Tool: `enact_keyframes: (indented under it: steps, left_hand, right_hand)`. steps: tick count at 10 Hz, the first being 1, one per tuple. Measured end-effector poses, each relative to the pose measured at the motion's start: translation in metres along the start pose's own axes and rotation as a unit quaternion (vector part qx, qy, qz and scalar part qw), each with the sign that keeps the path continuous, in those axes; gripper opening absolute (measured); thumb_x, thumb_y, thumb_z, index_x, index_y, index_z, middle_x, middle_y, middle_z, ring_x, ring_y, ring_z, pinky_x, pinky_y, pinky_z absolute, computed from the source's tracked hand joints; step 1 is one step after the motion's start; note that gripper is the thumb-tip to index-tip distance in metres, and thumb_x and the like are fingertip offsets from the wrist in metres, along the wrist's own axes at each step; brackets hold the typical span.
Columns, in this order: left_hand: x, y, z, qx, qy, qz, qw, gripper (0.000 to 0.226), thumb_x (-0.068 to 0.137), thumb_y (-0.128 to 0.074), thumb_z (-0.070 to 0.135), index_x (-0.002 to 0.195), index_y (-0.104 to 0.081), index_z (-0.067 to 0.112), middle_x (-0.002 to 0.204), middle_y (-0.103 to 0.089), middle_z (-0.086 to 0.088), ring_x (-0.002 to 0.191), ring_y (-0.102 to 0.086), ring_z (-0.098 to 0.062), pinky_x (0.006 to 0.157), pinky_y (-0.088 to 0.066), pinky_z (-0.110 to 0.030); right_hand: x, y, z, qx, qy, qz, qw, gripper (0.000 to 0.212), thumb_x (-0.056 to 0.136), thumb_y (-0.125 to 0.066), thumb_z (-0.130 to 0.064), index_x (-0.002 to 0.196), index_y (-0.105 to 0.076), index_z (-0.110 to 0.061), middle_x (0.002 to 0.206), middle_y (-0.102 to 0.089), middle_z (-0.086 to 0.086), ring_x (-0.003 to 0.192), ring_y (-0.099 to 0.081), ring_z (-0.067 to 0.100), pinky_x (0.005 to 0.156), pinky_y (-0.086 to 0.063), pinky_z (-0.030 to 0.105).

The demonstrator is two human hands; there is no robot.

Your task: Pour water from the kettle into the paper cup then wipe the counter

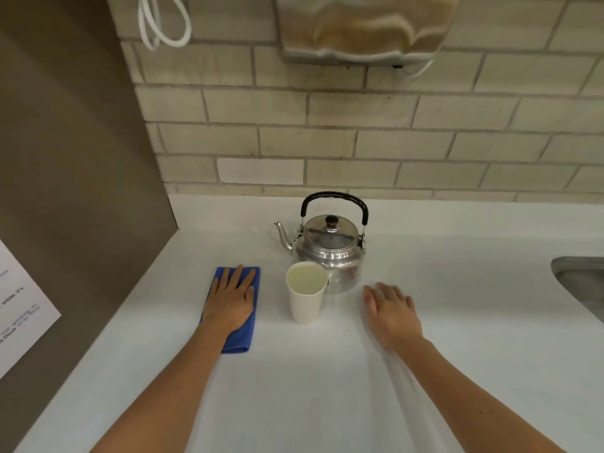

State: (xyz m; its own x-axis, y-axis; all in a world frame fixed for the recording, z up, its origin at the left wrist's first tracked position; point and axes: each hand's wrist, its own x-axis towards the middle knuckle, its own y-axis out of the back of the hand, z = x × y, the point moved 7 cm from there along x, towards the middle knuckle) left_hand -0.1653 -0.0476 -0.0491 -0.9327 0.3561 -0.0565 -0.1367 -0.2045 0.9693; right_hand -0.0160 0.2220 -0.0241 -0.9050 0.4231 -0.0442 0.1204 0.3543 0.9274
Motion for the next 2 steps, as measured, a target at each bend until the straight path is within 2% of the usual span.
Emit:
enact_keyframes:
  steps: [1, 2]
  left_hand:
    - [-0.003, 0.015, 0.007, -0.039, 0.008, 0.021, 0.999, 0.049, 0.098, -0.014, 0.032, 0.146, -0.001, 0.027, 0.158, 0.002, -0.002, 0.145, 0.005, -0.024, 0.118, 0.002, -0.041]
    - [-0.004, 0.061, 0.033, -0.108, -0.007, 0.117, 0.987, 0.05, 0.098, -0.017, 0.032, 0.145, -0.003, 0.028, 0.158, -0.001, -0.001, 0.145, 0.005, -0.022, 0.117, 0.003, -0.042]
  right_hand:
    - [0.005, 0.023, -0.001, 0.007, 0.015, 0.03, 0.999, 0.047, 0.099, -0.02, -0.042, 0.142, -0.03, -0.028, 0.154, -0.025, 0.003, 0.144, -0.012, 0.025, 0.118, -0.008, 0.045]
    - [0.016, 0.07, -0.014, -0.008, 0.036, 0.103, 0.994, 0.047, 0.098, -0.024, -0.041, 0.143, -0.028, -0.026, 0.153, -0.025, 0.005, 0.143, -0.014, 0.027, 0.117, -0.012, 0.046]
